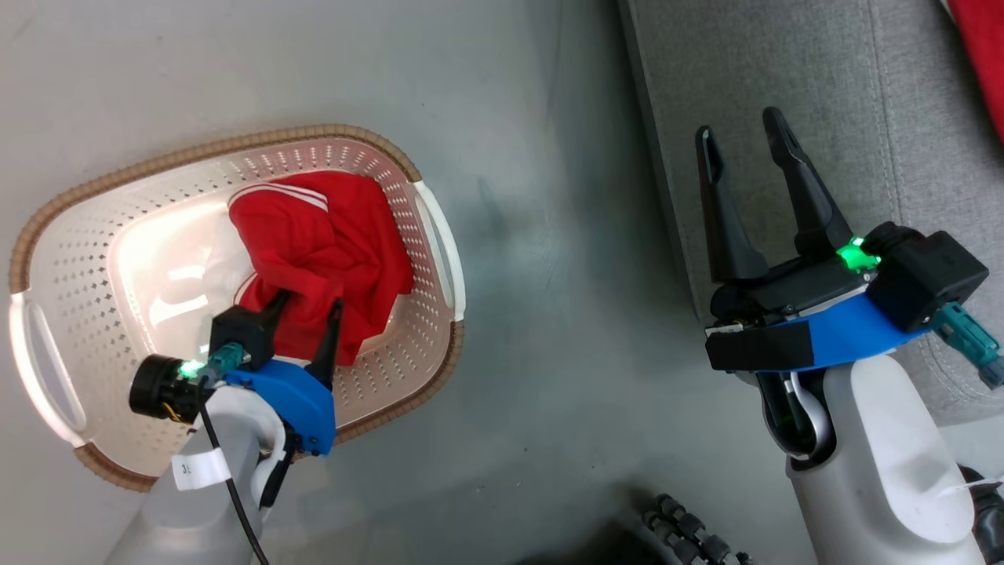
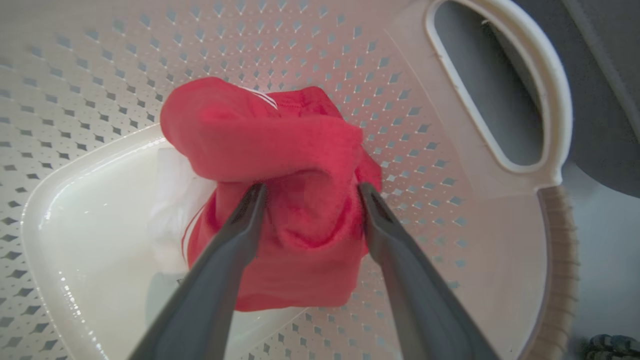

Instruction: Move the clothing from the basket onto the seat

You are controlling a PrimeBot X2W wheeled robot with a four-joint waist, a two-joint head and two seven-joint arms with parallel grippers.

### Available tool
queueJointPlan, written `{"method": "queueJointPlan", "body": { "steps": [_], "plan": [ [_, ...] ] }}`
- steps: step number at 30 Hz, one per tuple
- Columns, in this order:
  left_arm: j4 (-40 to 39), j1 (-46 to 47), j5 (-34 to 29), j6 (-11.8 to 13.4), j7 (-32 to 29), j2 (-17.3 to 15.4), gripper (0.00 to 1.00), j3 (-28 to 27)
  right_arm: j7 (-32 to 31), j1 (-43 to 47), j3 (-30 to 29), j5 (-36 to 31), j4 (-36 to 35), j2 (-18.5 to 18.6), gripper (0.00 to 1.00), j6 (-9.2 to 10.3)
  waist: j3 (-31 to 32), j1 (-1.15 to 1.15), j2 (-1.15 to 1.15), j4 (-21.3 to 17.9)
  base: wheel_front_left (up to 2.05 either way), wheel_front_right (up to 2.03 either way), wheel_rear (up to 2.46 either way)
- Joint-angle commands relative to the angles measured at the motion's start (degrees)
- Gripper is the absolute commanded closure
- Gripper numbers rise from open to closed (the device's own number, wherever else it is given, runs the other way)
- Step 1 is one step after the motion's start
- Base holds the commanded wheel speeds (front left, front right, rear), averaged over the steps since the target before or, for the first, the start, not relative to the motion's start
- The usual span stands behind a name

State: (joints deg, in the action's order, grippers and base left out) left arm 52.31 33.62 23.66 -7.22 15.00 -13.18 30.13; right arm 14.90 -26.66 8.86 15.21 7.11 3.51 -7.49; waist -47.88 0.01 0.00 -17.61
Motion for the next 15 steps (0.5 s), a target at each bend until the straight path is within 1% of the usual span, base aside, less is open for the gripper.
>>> {"method": "queueJointPlan", "body": {
  "steps": [1, 15],
  "plan": [
    [0.68, 1.86, 0.28, -0.42, 0.28, -0.64, 0.0, 0.06, 0.33, -1.02, 0.14, 0.16, -0.07, -0.28, 0.0, -0.01, -1.05, -0.01, 0.0, -0.26, 0.0, 0.0, 0.0],
    [6.99, 6.71, 0.05, -0.41, 0.27, -0.49, 0.0, -0.81, 0.38, -1.67, 0.43, 0.25, -1.1, -0.59, 0.0, -0.01, -3.14, -0.01, 0.0, -1.35, 0.0, 0.0, 0.0]
  ]
}}
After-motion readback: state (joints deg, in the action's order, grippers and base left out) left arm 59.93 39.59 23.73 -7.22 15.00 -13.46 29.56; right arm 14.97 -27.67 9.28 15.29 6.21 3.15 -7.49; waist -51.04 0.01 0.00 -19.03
